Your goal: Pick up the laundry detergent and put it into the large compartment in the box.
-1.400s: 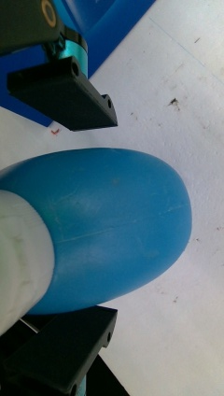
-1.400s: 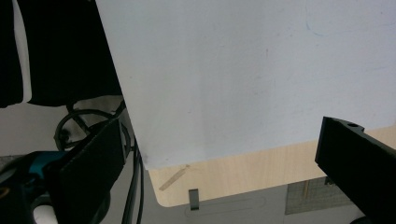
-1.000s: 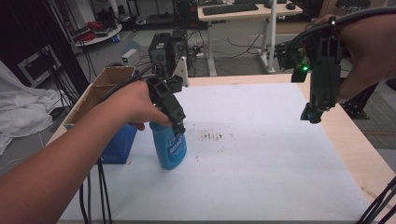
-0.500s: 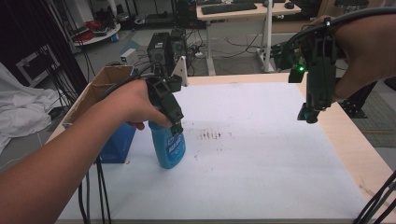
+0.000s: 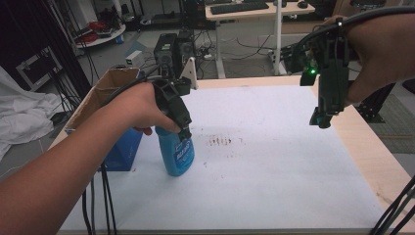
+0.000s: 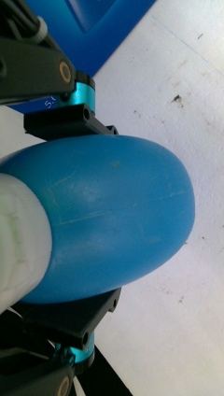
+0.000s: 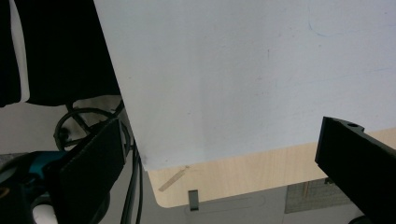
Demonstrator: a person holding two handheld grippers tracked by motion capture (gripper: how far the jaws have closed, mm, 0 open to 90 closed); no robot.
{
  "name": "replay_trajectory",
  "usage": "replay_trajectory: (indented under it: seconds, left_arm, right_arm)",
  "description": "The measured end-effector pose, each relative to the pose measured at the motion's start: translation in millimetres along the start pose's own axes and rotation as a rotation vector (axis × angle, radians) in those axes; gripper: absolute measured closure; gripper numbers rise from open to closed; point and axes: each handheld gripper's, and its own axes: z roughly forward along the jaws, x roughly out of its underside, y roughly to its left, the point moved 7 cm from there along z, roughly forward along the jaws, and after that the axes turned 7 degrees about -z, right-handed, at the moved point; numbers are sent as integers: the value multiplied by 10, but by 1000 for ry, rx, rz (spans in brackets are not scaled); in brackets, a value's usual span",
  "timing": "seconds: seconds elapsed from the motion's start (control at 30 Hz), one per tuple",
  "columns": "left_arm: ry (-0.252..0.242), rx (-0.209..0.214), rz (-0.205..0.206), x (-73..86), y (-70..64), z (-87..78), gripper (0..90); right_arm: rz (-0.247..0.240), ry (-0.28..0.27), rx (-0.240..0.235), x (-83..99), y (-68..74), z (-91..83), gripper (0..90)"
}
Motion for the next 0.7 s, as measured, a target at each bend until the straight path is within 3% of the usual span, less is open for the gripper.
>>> replay_trajectory:
  seconds: [0.3,0.4,0.7]
  left_arm:
    - [27,-17,23,-7,21,-3,321]
    - [16,-19,6,-13,18,4,339]
    - [34,-41,12,-6,18,4,349]
  right_arm:
    - [5,-3,0,-7,-1,12,7]
    - [8,-3,2,7,-6,12,7]
    - [14,-8,0,23,-17,21,7]
